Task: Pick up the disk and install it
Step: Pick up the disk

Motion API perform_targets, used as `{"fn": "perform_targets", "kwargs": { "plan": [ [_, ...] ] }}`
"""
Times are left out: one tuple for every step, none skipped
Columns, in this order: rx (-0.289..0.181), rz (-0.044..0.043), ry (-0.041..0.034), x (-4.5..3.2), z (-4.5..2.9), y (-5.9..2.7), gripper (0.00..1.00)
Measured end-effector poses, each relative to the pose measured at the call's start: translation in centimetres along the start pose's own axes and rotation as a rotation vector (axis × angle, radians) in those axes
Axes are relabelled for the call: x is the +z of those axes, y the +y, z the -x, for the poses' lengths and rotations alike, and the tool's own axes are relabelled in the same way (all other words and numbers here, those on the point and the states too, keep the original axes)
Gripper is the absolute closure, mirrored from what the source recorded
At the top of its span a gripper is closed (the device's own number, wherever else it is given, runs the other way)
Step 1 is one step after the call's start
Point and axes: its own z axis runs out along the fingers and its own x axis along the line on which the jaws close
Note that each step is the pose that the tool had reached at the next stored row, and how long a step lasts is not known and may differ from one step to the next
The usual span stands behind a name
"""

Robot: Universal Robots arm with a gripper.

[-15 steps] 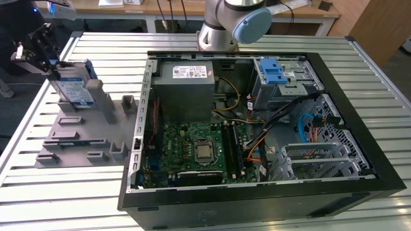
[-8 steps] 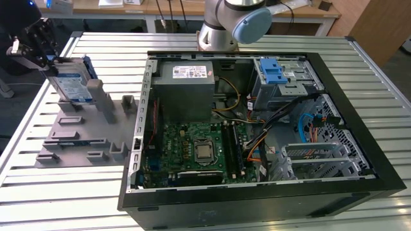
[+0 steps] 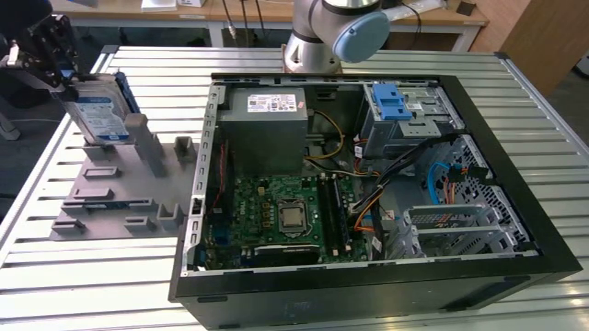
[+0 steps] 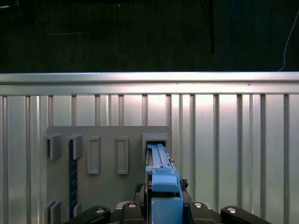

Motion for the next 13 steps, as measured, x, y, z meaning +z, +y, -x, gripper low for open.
{"fn": "perform_targets", "kwargs": {
  "plan": [
    [0.0,0.0,0.0,-0.2,0.0,0.0,0.64],
    [0.0,0.0001,0.0001,-0.4,0.0,0.0,0.64],
    [0.0,0.0002,0.0001,-0.6,0.0,-0.01,0.64],
    [0.0,0.0,0.0,-0.78,0.0,-0.01,0.64],
    [0.0,0.0001,0.0,-0.98,0.0,-0.01,0.64],
    [0.0,0.0,0.0,-1.17,0.0,-0.02,0.64],
    [0.0,-0.0001,0.0,-1.37,0.01,-0.02,0.64],
    [0.0,0.0,0.0,-1.59,0.01,-0.02,0.64],
    [0.0,0.0001,0.0001,-1.8,0.01,-0.03,0.64],
    [0.0,0.0,0.0,-2.01,0.01,-0.03,0.64],
    [0.0,0.0,0.0,-2.27,0.01,-0.04,0.64],
    [0.0,0.0001,0.0,-2.49,0.01,-0.04,0.64],
    [0.0,0.0001,0.0,-2.71,0.01,-0.04,0.64]
  ]
}}
